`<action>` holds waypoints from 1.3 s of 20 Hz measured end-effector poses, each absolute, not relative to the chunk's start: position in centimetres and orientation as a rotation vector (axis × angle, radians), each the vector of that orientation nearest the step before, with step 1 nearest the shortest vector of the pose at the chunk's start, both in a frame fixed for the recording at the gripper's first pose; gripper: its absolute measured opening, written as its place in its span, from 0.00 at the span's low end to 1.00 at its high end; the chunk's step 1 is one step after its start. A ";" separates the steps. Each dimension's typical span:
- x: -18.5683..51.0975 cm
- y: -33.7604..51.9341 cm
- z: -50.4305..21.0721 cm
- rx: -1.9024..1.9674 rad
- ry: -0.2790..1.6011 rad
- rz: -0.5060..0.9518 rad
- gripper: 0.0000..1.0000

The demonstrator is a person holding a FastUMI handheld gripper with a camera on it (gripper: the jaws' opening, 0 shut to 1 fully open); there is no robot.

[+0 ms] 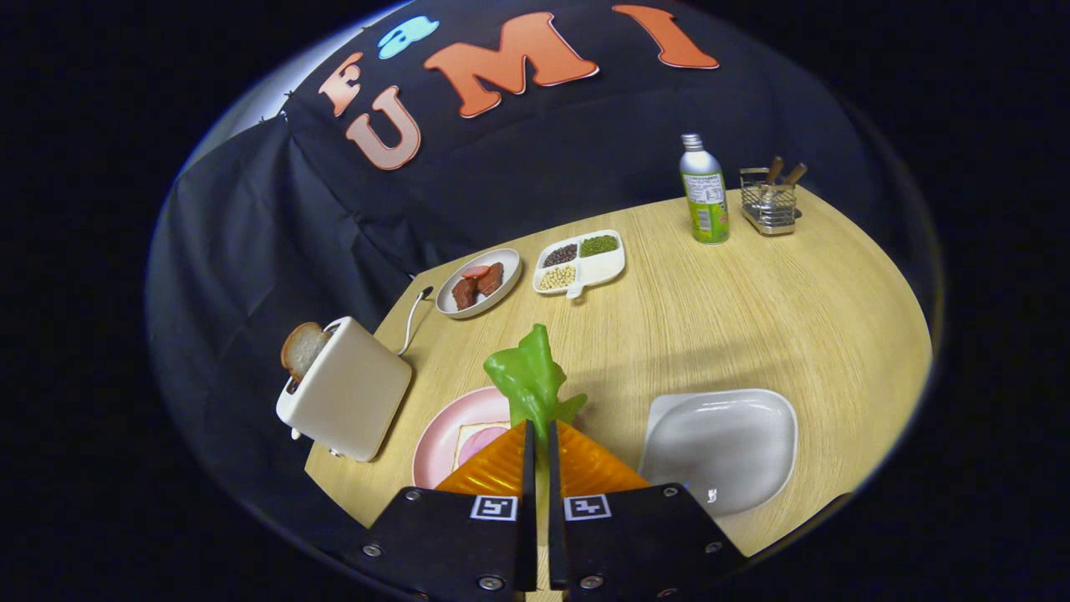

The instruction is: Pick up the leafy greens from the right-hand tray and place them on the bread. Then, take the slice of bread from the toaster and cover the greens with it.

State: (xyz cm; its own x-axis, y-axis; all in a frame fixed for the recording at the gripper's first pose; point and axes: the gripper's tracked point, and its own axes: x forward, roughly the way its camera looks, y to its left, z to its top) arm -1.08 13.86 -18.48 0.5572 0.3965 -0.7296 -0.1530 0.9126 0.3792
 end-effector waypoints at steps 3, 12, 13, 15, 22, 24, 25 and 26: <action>-1.6 15.9 -19.1 0.252 0.943 0.374 0.06; -3.2 20.7 -22.2 0.187 1.015 0.446 0.06; -3.5 21.4 -22.6 0.176 1.026 0.461 0.06; -4.3 22.2 -23.5 0.134 1.045 0.483 0.07; -4.1 22.5 -25.1 0.064 1.050 0.467 0.16; -3.6 21.8 -25.4 0.047 1.046 0.434 0.22; -3.5 22.1 -25.6 0.055 1.048 0.433 0.24; -3.5 22.2 -25.4 0.065 1.048 0.436 0.27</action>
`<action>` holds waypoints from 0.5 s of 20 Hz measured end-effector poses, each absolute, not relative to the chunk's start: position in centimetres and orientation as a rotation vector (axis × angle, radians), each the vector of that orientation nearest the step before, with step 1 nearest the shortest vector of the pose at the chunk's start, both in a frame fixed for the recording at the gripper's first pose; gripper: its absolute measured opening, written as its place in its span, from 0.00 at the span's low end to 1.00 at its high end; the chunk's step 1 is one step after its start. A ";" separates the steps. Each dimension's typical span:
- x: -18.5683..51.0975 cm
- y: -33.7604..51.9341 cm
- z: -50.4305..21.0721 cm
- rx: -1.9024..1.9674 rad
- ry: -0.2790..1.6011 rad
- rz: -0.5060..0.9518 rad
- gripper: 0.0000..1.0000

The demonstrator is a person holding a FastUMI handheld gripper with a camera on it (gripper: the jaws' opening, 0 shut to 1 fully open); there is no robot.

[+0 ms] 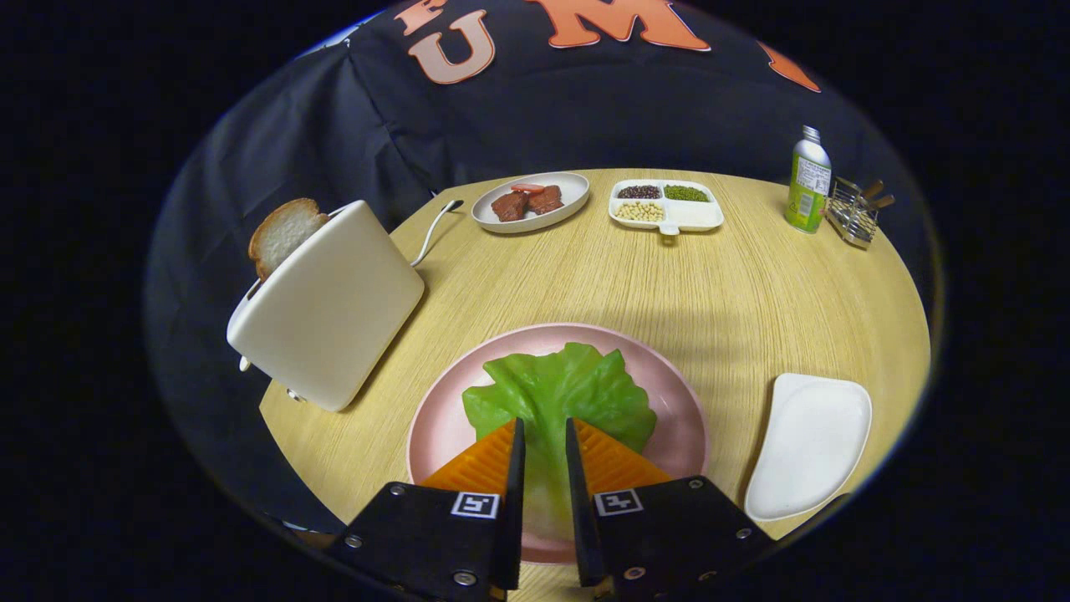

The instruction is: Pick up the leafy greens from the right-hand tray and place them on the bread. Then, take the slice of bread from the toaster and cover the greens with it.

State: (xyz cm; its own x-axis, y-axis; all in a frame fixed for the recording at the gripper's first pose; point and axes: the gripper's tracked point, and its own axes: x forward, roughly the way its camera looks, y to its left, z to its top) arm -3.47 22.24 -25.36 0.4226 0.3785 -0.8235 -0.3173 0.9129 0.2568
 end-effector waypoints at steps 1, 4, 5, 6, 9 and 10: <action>-3.4 22.4 -25.1 0.076 1.043 0.439 0.28; -2.9 22.9 -23.8 0.085 1.019 0.452 0.33; -2.7 23.1 -23.2 0.085 1.008 0.457 0.35; -2.6 23.3 -22.6 0.086 0.998 0.461 0.39; -2.0 24.7 -20.1 0.106 0.977 0.488 0.45; -1.6 25.1 -19.3 0.106 0.967 0.496 0.48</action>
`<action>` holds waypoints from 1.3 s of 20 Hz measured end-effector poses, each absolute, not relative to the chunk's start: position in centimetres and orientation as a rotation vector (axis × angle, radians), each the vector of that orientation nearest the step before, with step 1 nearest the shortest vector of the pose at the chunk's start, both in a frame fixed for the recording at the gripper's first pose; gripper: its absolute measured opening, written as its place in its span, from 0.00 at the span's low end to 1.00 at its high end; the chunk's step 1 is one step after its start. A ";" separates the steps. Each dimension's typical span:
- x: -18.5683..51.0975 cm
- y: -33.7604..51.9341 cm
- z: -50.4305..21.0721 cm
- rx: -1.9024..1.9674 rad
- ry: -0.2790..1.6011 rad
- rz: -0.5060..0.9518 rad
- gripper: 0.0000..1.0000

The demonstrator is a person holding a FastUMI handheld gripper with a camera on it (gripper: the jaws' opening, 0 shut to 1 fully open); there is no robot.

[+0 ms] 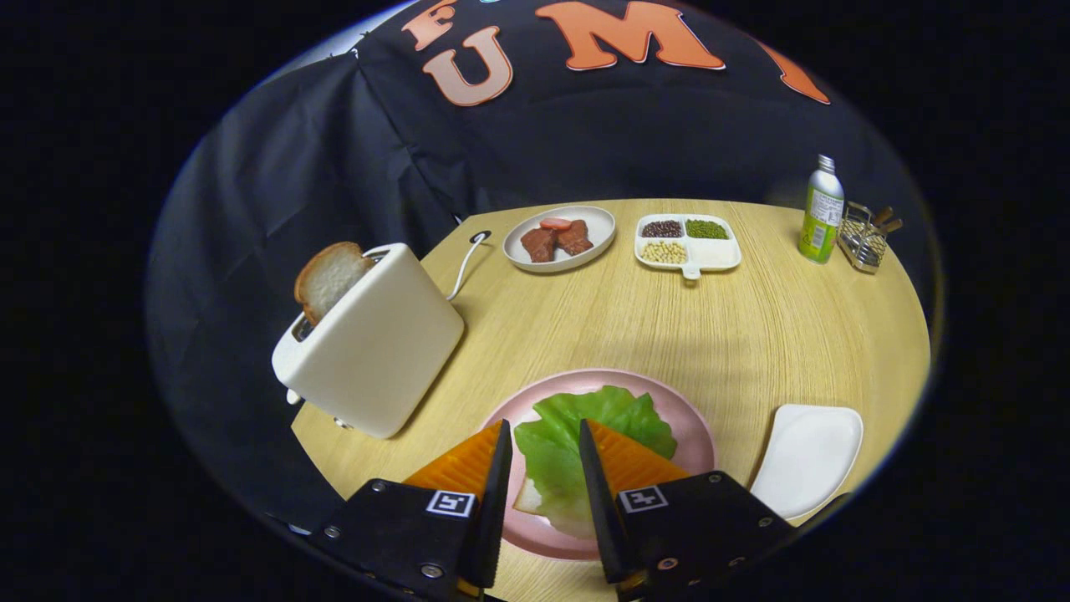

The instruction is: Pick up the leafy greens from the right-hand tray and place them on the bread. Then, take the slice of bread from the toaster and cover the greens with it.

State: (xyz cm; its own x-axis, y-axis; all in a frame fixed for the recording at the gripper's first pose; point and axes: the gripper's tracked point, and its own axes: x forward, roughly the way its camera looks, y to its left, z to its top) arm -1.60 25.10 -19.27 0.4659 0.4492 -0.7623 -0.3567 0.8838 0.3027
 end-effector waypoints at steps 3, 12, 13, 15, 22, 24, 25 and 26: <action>-0.8 26.5 -16.9 0.099 0.938 0.519 0.56; 0.2 32.3 -12.4 0.118 0.934 0.595 0.81; 0.3 33.2 -11.8 0.125 0.940 0.602 0.82; 0.5 34.9 -10.8 0.132 0.949 0.623 0.83; 1.2 40.4 -8.3 0.122 0.991 0.686 0.83; 1.5 41.9 -7.8 0.120 0.995 0.707 0.83; 1.6 42.4 -7.7 0.117 0.997 0.715 0.83; 1.8 43.0 -7.9 0.113 1.004 0.720 0.83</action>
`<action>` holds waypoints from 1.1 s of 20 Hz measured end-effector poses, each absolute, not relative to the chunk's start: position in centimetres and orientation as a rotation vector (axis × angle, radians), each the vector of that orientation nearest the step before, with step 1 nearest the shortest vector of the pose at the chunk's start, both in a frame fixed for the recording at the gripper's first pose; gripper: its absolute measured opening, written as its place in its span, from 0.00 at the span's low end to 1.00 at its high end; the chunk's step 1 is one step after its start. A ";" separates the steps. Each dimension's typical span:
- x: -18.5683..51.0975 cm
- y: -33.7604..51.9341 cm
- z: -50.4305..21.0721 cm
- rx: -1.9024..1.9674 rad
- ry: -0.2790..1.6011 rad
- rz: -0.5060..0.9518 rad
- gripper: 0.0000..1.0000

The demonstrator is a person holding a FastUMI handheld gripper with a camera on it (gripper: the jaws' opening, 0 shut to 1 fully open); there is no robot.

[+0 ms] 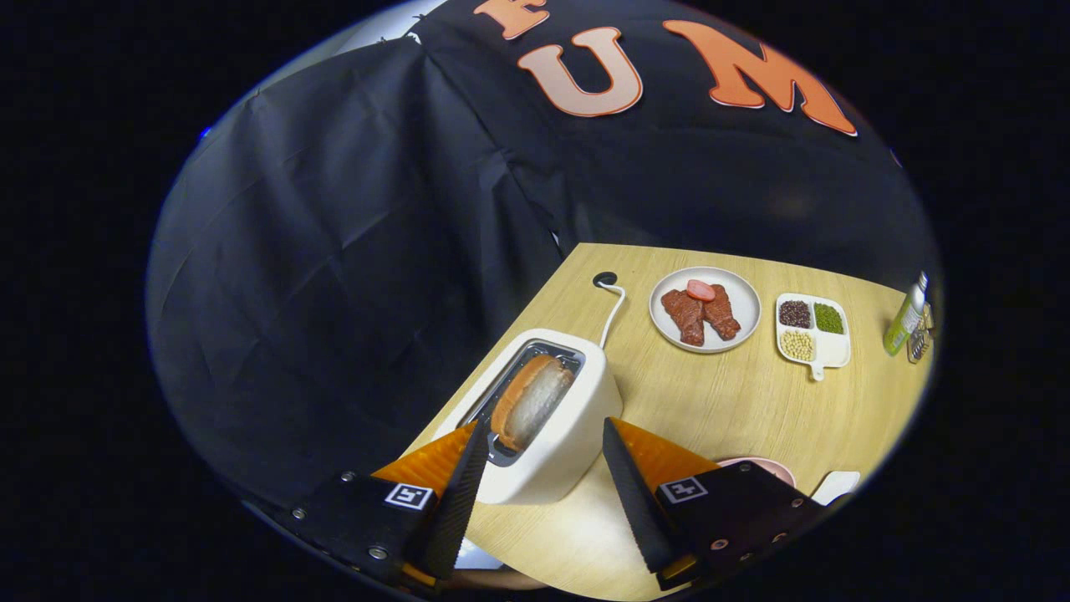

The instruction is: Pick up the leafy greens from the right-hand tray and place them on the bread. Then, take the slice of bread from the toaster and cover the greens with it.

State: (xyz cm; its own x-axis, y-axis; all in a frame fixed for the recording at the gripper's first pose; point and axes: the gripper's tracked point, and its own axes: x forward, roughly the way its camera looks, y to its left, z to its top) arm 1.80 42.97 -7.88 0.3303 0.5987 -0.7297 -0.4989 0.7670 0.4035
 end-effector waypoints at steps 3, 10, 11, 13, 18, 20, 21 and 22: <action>1.8 45.1 -8.2 0.105 1.038 0.743 0.83; 3.0 47.2 -9.7 0.056 1.085 0.742 0.83; 3.1 47.6 -10.2 0.054 1.094 0.739 0.83; 3.5 47.8 -11.2 0.053 1.113 0.722 0.83; 4.4 48.7 -12.9 0.087 1.148 0.699 0.78; 4.7 48.6 -13.4 0.093 1.164 0.678 0.72; 4.5 48.6 -13.6 0.100 1.175 0.674 0.69; 4.5 48.7 -13.8 0.103 1.186 0.676 0.61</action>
State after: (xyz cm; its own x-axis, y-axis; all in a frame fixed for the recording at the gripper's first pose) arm 4.48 48.71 -13.79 0.2055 0.5359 -0.8189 -0.4315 0.8007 0.4157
